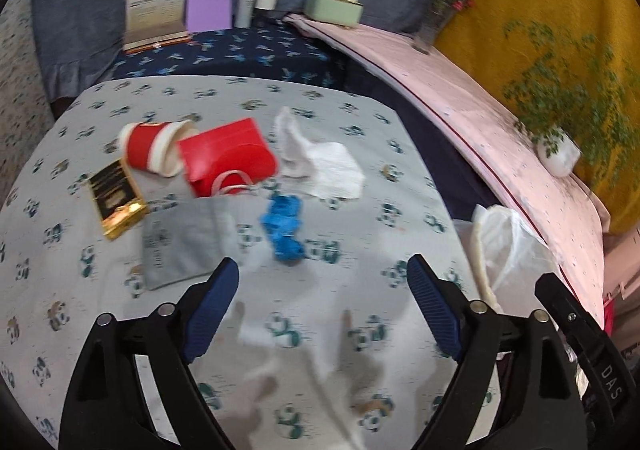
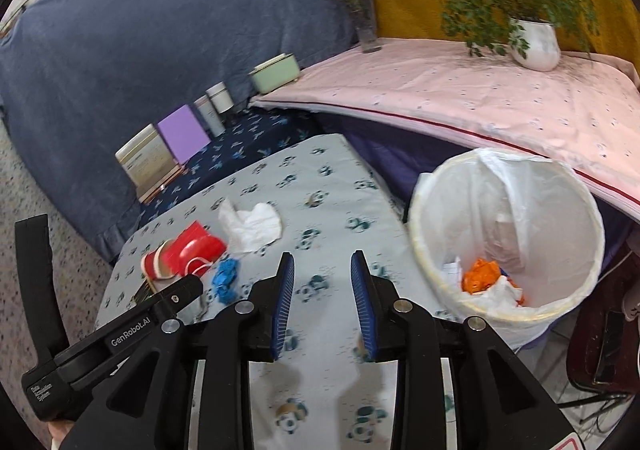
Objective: Collect trash
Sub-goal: 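Grasp the blue tape measure with the right tool while the left tool grasps the grey pouch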
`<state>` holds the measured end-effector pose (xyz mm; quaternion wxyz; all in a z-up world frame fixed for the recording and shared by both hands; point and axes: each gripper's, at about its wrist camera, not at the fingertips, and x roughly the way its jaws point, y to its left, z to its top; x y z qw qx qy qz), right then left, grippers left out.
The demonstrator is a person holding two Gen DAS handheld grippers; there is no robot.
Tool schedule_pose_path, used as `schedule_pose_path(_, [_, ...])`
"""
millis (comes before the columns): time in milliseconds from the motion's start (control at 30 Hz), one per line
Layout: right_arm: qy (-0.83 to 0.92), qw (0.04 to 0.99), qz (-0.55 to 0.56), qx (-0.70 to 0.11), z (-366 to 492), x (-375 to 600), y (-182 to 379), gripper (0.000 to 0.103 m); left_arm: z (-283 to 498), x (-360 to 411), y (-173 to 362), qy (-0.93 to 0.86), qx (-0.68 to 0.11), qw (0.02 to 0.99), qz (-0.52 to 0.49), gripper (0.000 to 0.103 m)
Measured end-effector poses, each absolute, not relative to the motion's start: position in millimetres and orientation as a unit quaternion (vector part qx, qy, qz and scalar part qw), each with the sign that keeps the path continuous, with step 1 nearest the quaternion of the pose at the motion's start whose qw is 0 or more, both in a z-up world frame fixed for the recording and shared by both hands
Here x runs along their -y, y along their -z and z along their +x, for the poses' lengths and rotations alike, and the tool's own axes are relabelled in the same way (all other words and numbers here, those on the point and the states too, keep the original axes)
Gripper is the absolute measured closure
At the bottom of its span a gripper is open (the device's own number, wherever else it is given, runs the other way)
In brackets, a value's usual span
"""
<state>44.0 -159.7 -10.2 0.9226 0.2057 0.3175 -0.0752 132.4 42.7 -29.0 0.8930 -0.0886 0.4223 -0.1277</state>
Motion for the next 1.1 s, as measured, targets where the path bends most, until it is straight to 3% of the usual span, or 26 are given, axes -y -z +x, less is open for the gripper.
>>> schedule_pose_path(467, [0.016,0.916,0.165,-0.364,84.8,80.3,30.5,0.071,148.5,-132.2,63.4,0.052,-0.451,0.881,-0.135,0.02])
schedule_pose_path(900, [-0.011,0.901,0.146,-0.407,140.2,44.5,68.4,0.071,182.1,-148.1,102.3,0.027,-0.489,0.862,-0.131,0.021])
schedule_pose_path(967, [-0.013,0.899,0.145,-0.413,147.9,42.9,74.1,0.071,186.6,-147.3,106.1,0.029,-0.492,0.86,-0.131,0.022])
schedule_pose_path(1100, [-0.016,0.894,0.145,-0.423,161.8,41.0,85.2,0.071,192.2,-141.4,107.9,0.038,-0.489,0.863,-0.121,0.038])
